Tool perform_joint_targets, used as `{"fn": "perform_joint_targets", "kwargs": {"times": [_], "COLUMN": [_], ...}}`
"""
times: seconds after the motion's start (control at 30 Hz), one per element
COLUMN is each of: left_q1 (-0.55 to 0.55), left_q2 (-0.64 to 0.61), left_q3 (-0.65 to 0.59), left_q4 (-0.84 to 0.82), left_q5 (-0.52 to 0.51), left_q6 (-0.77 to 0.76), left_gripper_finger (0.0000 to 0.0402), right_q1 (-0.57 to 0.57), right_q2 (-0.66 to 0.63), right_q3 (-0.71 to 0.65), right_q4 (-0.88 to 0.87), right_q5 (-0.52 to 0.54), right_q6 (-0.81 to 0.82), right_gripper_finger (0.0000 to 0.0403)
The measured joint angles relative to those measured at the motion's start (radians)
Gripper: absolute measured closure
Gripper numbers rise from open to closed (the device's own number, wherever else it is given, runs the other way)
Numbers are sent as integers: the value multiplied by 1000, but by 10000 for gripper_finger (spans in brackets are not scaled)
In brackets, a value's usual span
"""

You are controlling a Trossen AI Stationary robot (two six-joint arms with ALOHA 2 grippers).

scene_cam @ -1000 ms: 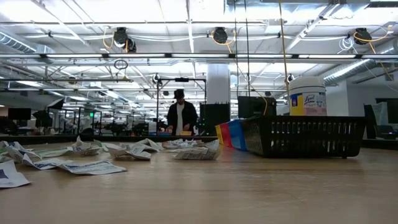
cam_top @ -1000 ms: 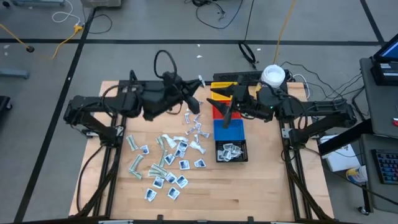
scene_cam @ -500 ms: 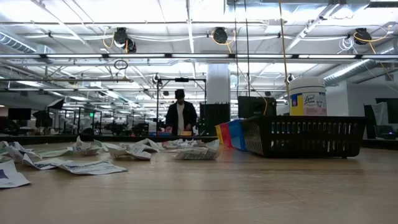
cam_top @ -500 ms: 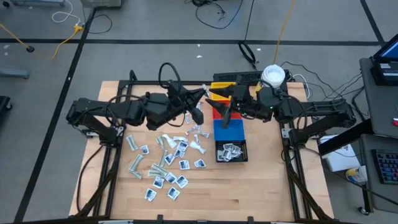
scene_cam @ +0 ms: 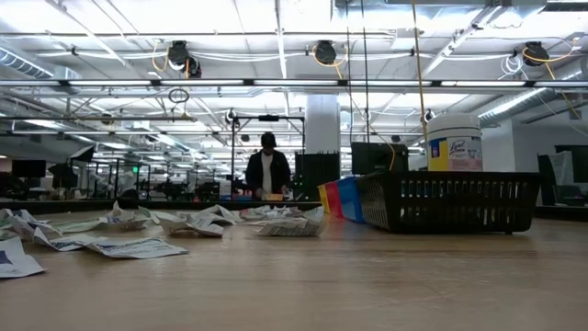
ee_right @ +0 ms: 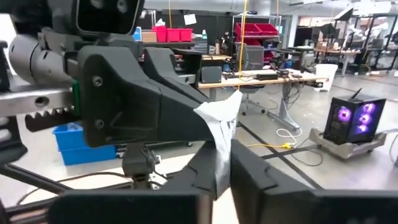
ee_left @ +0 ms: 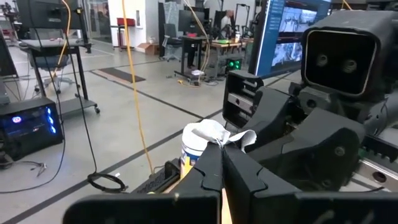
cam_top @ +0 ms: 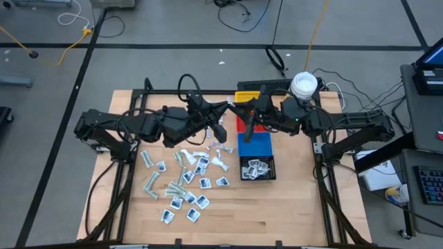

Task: Pick & Place First Aid Supplies
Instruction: Put the black towelette pack into the black bin

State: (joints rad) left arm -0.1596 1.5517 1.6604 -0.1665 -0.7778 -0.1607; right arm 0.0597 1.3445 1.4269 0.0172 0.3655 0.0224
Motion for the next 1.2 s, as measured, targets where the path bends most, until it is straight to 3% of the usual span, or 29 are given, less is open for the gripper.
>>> {"fn": "perform_joint_targets", "kwargs": {"times": [0.1, 0.23, 0.43, 0.57, 0.87, 1.07, 1.2], "left_q1": [-1, 0, 46, 91, 165, 189, 194], "left_q2": [0, -18, -121, -174, -261, -286, -283], "left_q3": [0, -1, -1, 0, 0, 1, 0], "left_q4": [0, -32, -210, -344, -422, -436, -438], "left_q5": [0, 35, 349, 549, 890, 928, 927], "left_q6": [-3, -1, 1, -7, -3, -18, -19], "left_gripper_finger": [396, 359, 279, 241, 214, 213, 213], "right_q1": [0, 0, 3, 8, 8, 10, 48], "right_q2": [0, -2, -47, -46, -9, 48, 76], "right_q3": [0, 1, 8, 94, 240, 264, 179], "right_q4": [-7, -25, -219, -488, -904, -1087, -1102], "right_q5": [-12, -30, -92, -91, -240, -340, -286], "right_q6": [-5, -16, 25, 87, 177, 242, 236], "right_gripper_finger": [391, 398, 401, 402, 402, 402, 402]}}
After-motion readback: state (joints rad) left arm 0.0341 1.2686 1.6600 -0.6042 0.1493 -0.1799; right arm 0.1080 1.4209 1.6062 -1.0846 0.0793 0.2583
